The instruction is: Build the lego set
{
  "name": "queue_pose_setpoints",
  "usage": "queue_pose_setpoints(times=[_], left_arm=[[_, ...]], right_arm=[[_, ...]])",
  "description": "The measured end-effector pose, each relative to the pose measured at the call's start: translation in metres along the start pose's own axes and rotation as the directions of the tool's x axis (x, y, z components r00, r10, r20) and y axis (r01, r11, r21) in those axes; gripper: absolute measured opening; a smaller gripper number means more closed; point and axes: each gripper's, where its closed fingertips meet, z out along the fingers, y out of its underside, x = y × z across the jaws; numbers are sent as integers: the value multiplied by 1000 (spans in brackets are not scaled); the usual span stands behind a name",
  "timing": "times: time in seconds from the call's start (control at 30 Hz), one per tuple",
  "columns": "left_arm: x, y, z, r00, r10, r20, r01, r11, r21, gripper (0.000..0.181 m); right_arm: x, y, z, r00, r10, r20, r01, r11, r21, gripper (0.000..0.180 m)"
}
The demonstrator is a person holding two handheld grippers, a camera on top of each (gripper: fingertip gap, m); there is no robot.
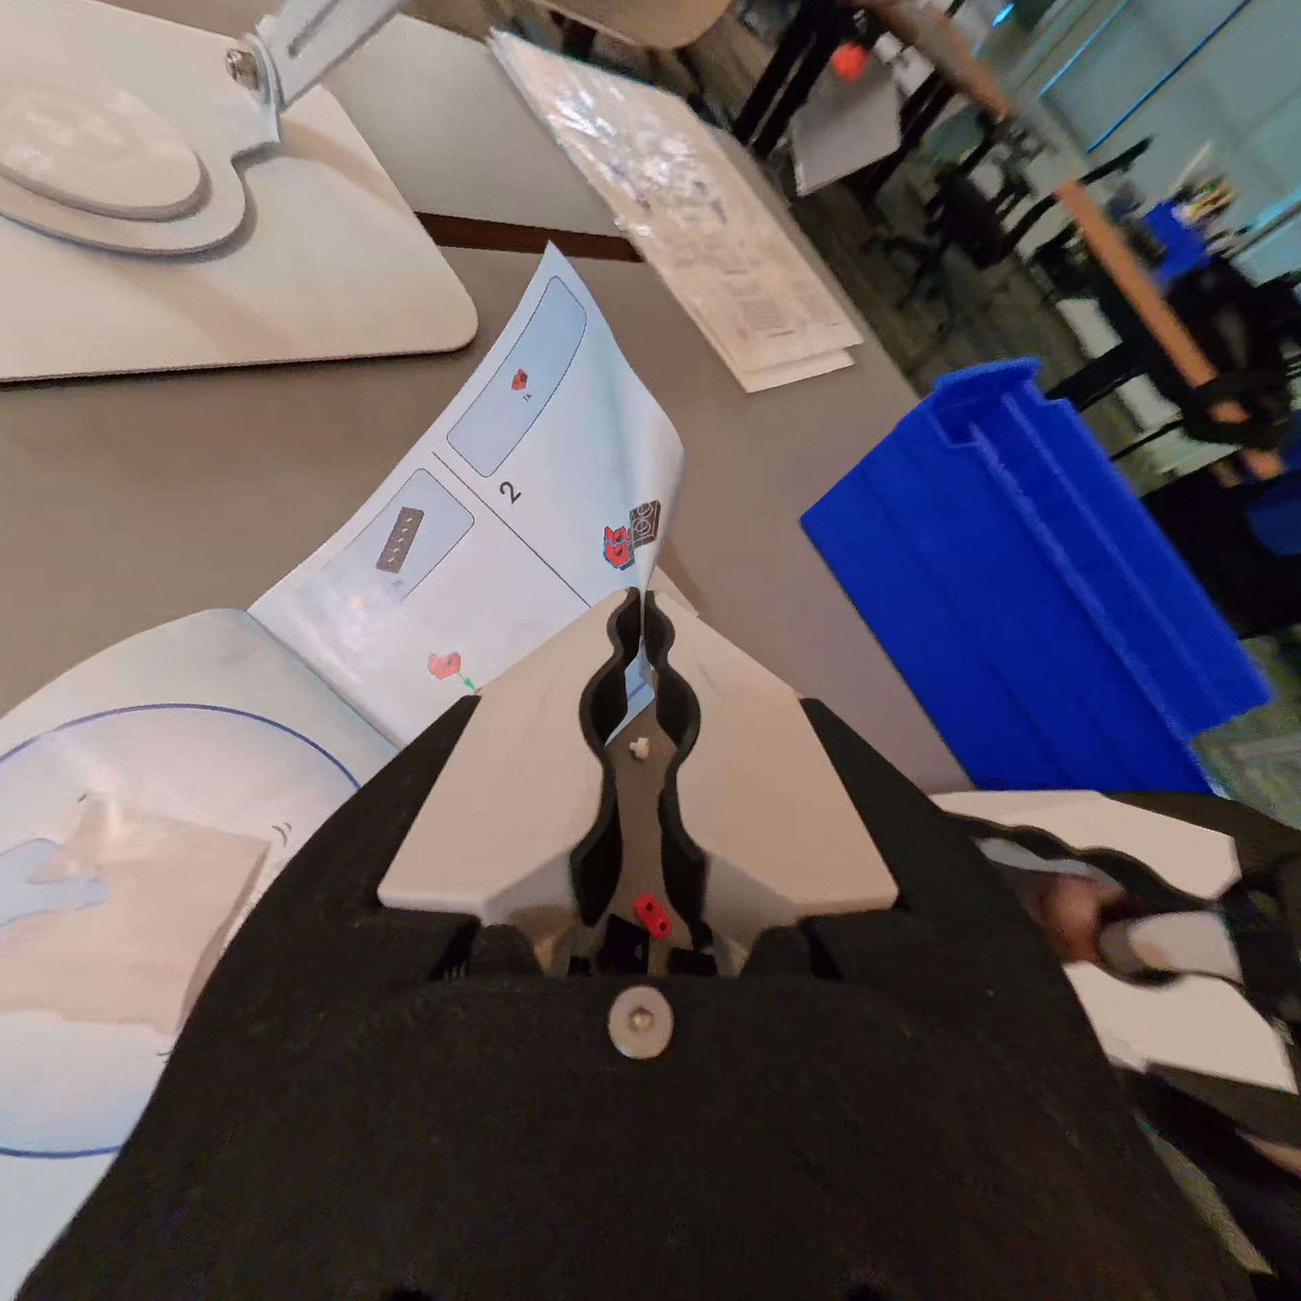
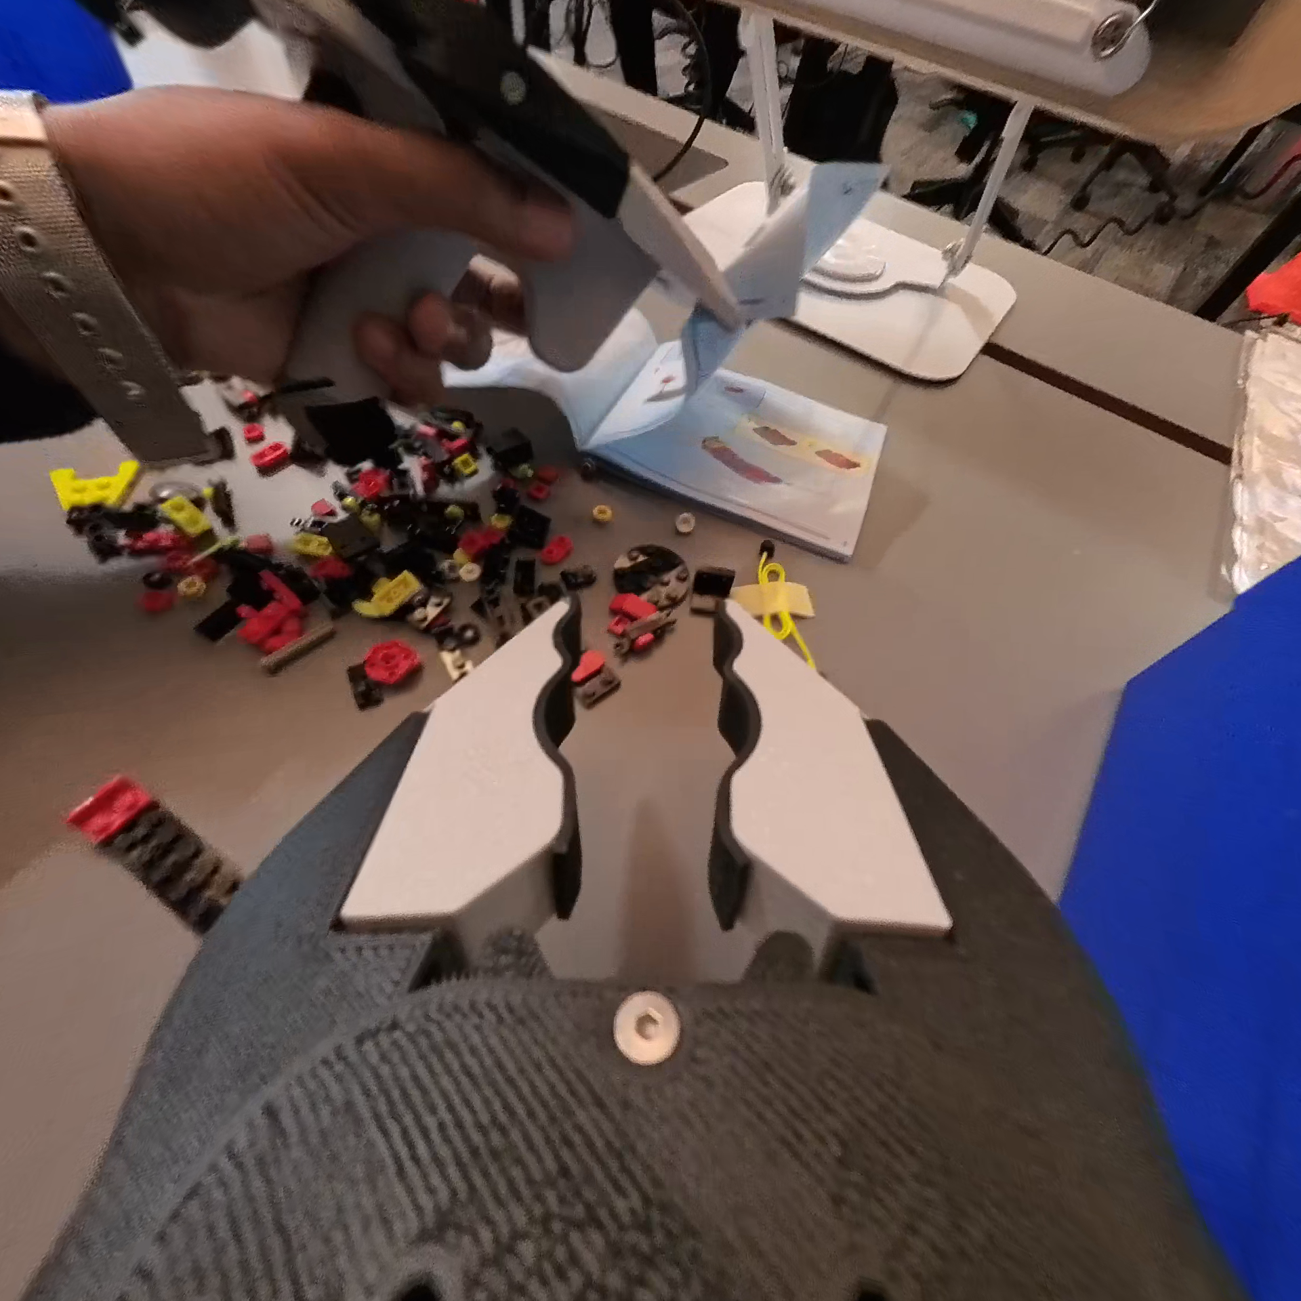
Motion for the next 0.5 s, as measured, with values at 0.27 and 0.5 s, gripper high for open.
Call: queue_pose_setpoints(times=[0.27, 0.5], left_arm=[[-15, -8, -24, 935, -296, -195, 297, 955, -24, 0], [-32, -8, -38, 937, -294, -188, 293, 955, -33, 0]], right_arm=[[41, -27, 77, 991, 86, -103, -97, 989, -108, 19], [45, -10, 148, 999, 39, 13, -33, 949, -313, 15]])
